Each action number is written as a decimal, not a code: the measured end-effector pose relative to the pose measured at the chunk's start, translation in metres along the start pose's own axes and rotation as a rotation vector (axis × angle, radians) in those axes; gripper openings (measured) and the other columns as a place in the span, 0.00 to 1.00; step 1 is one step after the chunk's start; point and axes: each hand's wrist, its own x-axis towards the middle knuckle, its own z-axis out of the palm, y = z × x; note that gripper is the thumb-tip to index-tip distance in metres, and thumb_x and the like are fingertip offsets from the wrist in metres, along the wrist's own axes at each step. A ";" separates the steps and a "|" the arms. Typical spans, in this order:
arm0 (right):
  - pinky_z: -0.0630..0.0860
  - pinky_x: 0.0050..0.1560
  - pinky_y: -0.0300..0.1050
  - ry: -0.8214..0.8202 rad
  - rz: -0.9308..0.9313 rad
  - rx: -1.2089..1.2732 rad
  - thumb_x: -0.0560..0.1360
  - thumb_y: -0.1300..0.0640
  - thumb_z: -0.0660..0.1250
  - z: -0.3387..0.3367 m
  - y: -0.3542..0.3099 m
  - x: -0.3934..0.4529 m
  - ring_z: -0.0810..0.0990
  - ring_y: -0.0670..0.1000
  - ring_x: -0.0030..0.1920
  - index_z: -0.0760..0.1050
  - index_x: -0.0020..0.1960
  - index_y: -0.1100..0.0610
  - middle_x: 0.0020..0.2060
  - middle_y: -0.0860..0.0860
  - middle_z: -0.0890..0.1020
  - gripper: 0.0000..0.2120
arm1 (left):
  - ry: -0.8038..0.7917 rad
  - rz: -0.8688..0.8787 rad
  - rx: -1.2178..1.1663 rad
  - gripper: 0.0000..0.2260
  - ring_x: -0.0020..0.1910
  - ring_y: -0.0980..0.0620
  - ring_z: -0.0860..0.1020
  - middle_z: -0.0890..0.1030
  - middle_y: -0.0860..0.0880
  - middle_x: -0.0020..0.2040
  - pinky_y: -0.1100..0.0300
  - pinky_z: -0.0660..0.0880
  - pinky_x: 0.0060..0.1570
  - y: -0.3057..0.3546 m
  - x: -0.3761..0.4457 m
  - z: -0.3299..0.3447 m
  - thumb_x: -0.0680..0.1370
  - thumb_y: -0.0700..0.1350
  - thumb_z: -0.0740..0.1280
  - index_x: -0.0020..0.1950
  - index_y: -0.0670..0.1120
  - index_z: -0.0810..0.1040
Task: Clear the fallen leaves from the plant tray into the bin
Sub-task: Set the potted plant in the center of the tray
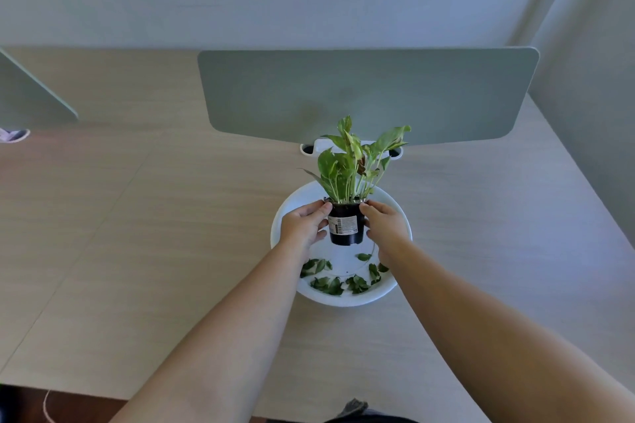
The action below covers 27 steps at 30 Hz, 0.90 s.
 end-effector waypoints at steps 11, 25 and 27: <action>0.76 0.58 0.48 0.003 -0.025 -0.055 0.78 0.57 0.65 -0.005 0.009 0.011 0.80 0.52 0.56 0.74 0.65 0.58 0.53 0.51 0.82 0.16 | -0.028 -0.007 -0.038 0.17 0.59 0.46 0.79 0.82 0.42 0.58 0.52 0.76 0.56 -0.009 -0.001 0.001 0.76 0.39 0.71 0.64 0.43 0.78; 0.79 0.55 0.50 -0.018 -0.018 -0.061 0.74 0.60 0.71 -0.012 0.028 0.002 0.80 0.52 0.46 0.76 0.55 0.57 0.43 0.50 0.84 0.10 | -0.003 0.037 -0.140 0.15 0.53 0.45 0.80 0.83 0.44 0.49 0.54 0.78 0.54 -0.031 -0.008 -0.009 0.75 0.35 0.70 0.61 0.40 0.79; 0.78 0.56 0.53 -0.020 -0.017 -0.058 0.74 0.61 0.71 -0.014 0.030 0.001 0.79 0.53 0.45 0.76 0.49 0.55 0.41 0.49 0.84 0.05 | 0.004 0.046 -0.143 0.14 0.53 0.45 0.81 0.83 0.43 0.50 0.57 0.79 0.51 -0.035 -0.009 -0.010 0.74 0.35 0.71 0.60 0.39 0.79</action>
